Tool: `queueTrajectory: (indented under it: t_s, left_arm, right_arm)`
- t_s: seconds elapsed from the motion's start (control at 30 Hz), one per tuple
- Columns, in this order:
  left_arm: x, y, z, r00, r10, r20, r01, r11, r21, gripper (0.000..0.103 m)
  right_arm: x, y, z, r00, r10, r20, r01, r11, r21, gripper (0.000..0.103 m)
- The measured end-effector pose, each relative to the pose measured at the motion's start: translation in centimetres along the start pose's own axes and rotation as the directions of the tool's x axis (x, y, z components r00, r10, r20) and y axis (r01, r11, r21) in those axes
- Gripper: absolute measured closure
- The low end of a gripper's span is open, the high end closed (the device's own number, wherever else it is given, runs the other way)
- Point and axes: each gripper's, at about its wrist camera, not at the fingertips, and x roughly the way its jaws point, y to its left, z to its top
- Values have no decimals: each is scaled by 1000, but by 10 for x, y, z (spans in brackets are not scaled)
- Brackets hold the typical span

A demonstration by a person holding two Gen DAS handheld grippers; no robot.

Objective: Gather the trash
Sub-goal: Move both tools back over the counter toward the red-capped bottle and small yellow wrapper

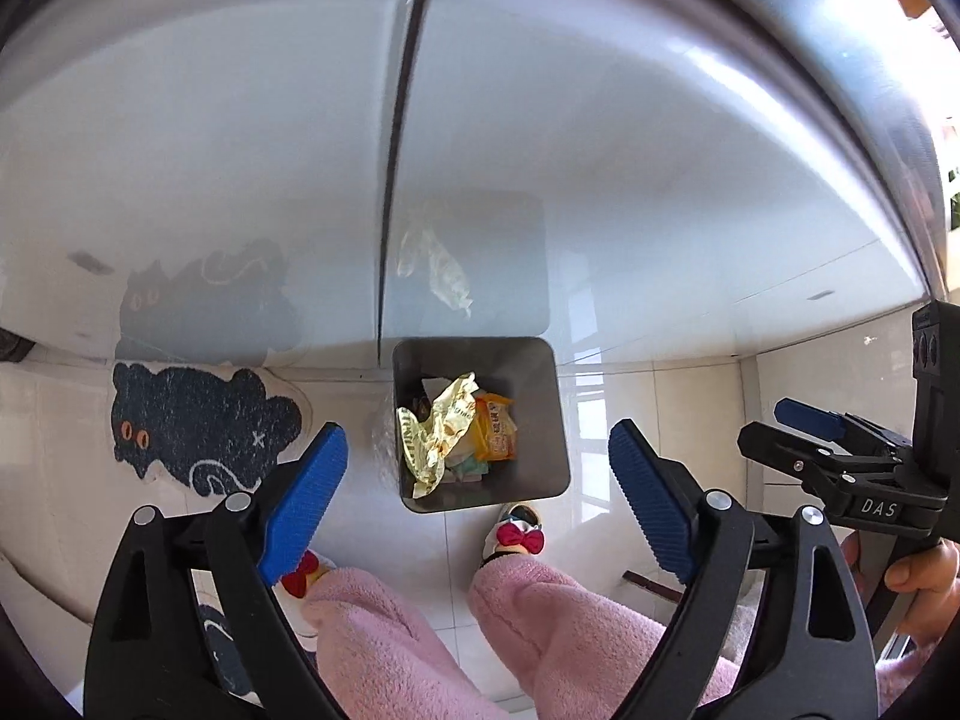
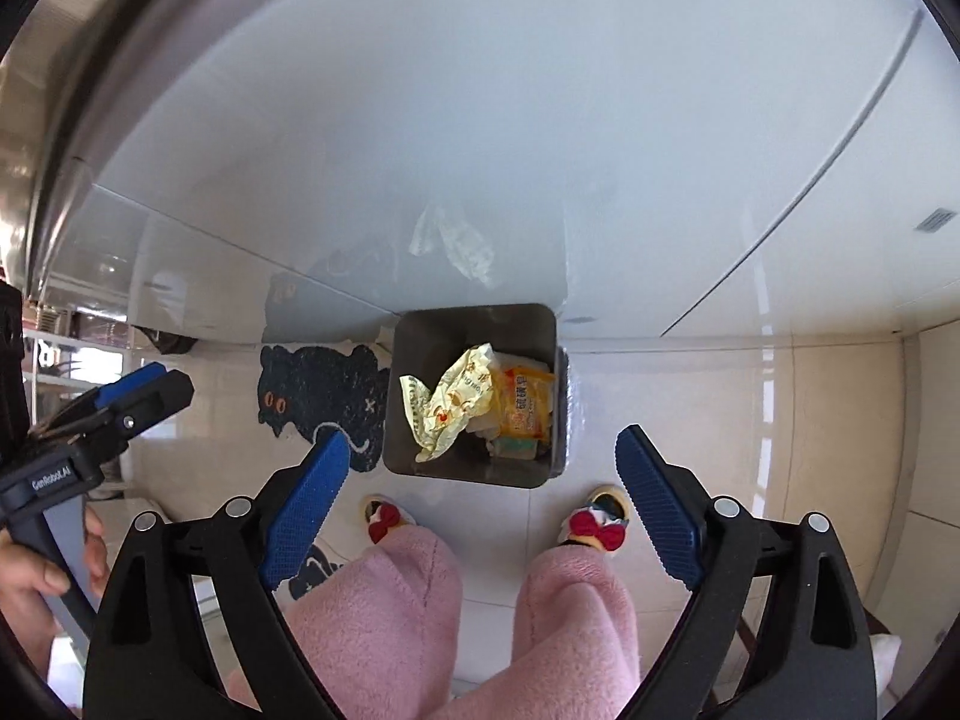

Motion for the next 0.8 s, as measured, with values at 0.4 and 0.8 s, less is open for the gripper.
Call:
queueTrajectory:
  t_s: [0.4, 0.8]
  left_arm:
    - [-131, -58, 38, 978, -101, 184, 74, 986, 149, 14]
    - [-203, -83, 96, 939, -107, 327, 29, 972, 235, 11]
  right_arm:
    - [-148, -9, 13, 972, -71, 224, 67, 997, 25, 4]
    - [-231, -10, 45, 907, -54, 417, -7, 990, 141, 4]
